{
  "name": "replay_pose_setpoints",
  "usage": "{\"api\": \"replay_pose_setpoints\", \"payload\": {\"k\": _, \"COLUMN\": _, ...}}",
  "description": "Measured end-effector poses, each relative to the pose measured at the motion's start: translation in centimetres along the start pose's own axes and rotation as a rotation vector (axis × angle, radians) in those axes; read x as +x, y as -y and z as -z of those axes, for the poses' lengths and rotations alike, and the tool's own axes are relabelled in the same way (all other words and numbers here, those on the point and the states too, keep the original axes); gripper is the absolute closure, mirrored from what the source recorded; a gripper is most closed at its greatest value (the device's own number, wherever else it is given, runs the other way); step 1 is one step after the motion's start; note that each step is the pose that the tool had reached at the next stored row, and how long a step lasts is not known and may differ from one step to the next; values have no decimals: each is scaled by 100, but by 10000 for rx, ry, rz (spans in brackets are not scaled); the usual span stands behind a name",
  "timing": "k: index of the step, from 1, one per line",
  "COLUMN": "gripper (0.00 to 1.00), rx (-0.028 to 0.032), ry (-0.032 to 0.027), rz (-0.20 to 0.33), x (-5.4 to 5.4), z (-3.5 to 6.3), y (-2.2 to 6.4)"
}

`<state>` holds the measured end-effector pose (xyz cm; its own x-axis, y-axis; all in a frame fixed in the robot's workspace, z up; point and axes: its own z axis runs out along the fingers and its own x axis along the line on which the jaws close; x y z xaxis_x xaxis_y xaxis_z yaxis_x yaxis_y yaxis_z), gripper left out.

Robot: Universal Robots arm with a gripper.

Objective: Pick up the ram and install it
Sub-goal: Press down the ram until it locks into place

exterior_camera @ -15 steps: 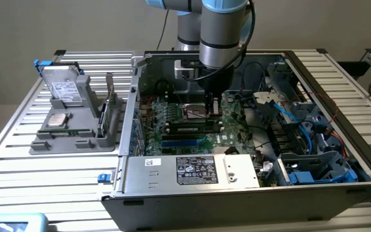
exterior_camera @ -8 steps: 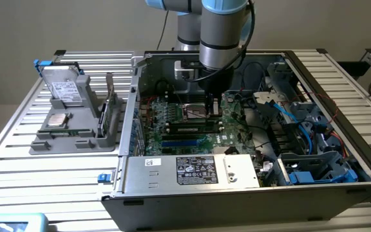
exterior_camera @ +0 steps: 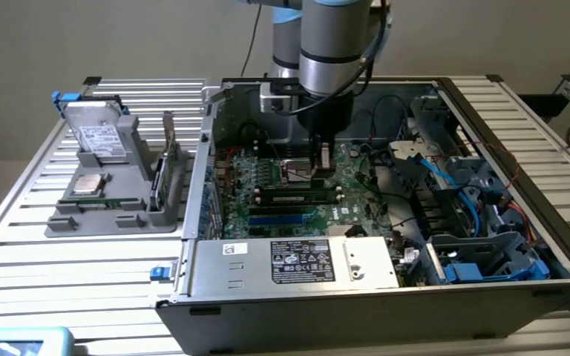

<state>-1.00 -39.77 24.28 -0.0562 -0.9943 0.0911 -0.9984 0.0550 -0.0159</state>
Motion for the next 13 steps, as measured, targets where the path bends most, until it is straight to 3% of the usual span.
{"api": "replay_pose_setpoints", "payload": {"k": 10, "gripper": 89, "rx": -1, "ry": 4, "rz": 0, "x": 31, "z": -7, "y": -439}}
{"api": "replay_pose_setpoints", "payload": {"k": 13, "gripper": 89, "rx": -2, "ry": 2, "rz": 0, "x": 27, "z": -26, "y": -468}}
